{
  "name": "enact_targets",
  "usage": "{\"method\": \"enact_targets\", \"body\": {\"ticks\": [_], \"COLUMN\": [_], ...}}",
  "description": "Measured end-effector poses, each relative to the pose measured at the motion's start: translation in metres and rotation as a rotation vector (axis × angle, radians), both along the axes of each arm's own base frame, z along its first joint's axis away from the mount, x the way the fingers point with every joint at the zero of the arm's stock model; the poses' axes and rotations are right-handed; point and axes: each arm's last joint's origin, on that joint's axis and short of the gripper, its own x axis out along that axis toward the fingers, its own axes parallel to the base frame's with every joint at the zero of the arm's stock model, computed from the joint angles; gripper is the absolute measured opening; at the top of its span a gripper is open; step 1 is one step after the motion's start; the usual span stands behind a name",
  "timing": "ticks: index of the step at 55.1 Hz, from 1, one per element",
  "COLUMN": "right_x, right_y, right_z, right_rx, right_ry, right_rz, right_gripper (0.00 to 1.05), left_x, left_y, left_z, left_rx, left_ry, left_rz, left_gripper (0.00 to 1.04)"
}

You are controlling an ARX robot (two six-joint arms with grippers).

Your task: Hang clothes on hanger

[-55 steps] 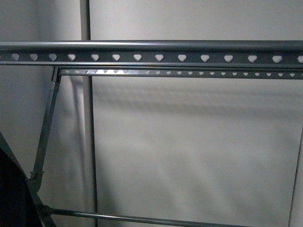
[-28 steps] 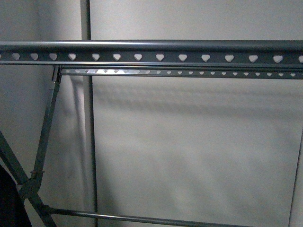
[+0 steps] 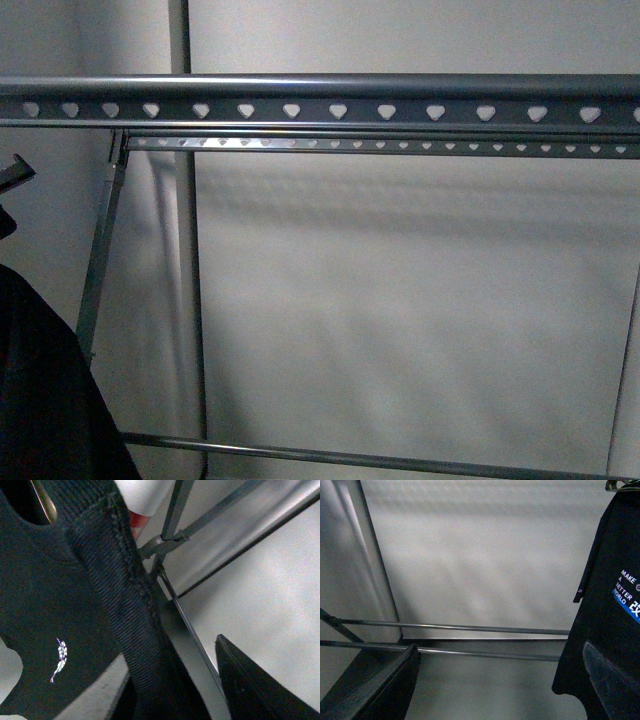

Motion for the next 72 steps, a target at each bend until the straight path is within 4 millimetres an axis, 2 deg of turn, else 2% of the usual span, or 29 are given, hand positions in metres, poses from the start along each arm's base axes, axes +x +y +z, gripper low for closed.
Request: {"method": "enact_targets", "body": {"ticks": [5,9,14,18,22,26,32,37,41,43,52,59,64,69,72], "right_x": [0.000,0.000,0.000,0.000,0.000,0.000,0.000,0.000,0.000,0.000,0.000,0.000,0.000,0.000,0.000], "right_y": [0.000,0.000,0.000,0.000,0.000,0.000,0.000,0.000,0.000,0.000,0.000,0.000,0.000,0.000,0.000], "right_z": [0.000,0.000,0.000,0.000,0.000,0.000,0.000,0.000,0.000,0.000,0.000,0.000,0.000,0.000,0.000], "right_rx": [0.000,0.000,0.000,0.000,0.000,0.000,0.000,0.000,0.000,0.000,0.000,0.000,0.000,0.000,0.000], "right_ry": [0.000,0.000,0.000,0.000,0.000,0.000,0.000,0.000,0.000,0.000,0.000,0.000,0.000,0.000,0.000], "right_rz": [0.000,0.000,0.000,0.000,0.000,0.000,0.000,0.000,0.000,0.000,0.000,0.000,0.000,0.000,0.000], "right_gripper": [0.97,0.97,0.97,0.97,0.97,0.97,0.97,0.97,0.97,0.97,0.97,0.97,0.97,0.97,0.97], "left_x": [-0.014,-0.027,-0.052,-0.080,-0.107,-0.124,-0.138,-0.130,-0.108,-0.102,-0.057,-0.037,-0.025,-0.023,-0.024], "left_y": [-0.003,-0.006,-0.019,-0.035,-0.053,-0.064,-0.066,-0.058,-0.050,-0.048,-0.041,-0.051,-0.069,-0.089,-0.095], "left_z": [-0.005,-0.012,-0.021,-0.029,-0.030,-0.025,-0.019,-0.016,-0.011,-0.010,0.002,0.013,0.023,0.031,0.032], "left_rx": [-0.019,-0.037,-0.063,-0.073,-0.052,0.015,0.143,0.360,0.586,0.625,1.158,1.513,1.783,1.933,1.968], "left_ry": [-0.013,-0.012,0.037,0.097,0.112,0.121,0.159,0.202,0.204,0.207,0.179,0.061,-0.027,-0.124,-0.156], "left_rz": [-0.062,-0.112,-0.290,-0.520,-0.844,-1.073,-1.359,-1.518,-1.594,-1.612,-1.746,-1.815,-1.822,-1.798,-1.798], "left_gripper": [0.24,0.17,0.07,0.06,0.05,0.05,0.05,0.05,0.05,0.05,0.05,0.05,0.05,0.05,0.05]}}
